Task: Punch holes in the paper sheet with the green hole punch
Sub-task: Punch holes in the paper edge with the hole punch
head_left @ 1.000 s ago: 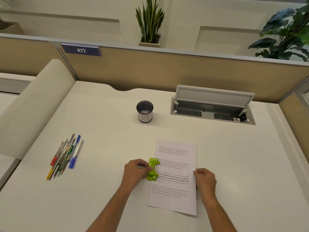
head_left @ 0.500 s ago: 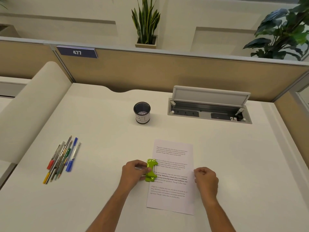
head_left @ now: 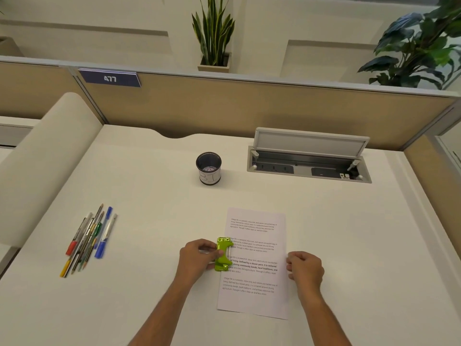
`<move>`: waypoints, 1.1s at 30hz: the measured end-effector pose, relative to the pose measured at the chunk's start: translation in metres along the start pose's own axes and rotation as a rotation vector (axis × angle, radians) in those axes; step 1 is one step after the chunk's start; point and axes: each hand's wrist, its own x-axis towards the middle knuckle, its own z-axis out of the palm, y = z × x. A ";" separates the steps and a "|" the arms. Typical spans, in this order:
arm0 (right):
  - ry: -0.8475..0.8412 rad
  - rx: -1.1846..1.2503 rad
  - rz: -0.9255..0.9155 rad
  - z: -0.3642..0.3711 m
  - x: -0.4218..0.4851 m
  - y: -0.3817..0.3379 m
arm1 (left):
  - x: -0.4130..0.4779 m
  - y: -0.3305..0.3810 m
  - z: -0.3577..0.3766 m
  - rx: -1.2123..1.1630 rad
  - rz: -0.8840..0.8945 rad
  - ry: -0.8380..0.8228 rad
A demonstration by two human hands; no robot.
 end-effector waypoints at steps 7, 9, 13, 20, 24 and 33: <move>-0.036 0.063 0.022 -0.003 0.003 0.001 | 0.000 0.001 0.001 -0.004 -0.019 0.009; -0.055 0.092 0.033 -0.004 0.004 0.000 | 0.000 0.000 0.002 0.008 -0.016 0.011; -0.105 0.119 0.054 -0.005 0.007 0.001 | 0.000 0.001 0.003 0.022 -0.012 0.008; -0.160 0.149 0.034 -0.001 0.012 0.003 | -0.001 0.001 0.003 0.027 -0.008 0.011; -0.171 0.151 0.006 0.003 0.013 0.009 | -0.002 0.001 0.003 0.014 -0.008 0.009; -0.202 0.163 -0.125 0.007 0.009 0.018 | -0.003 0.002 0.004 0.006 -0.003 0.013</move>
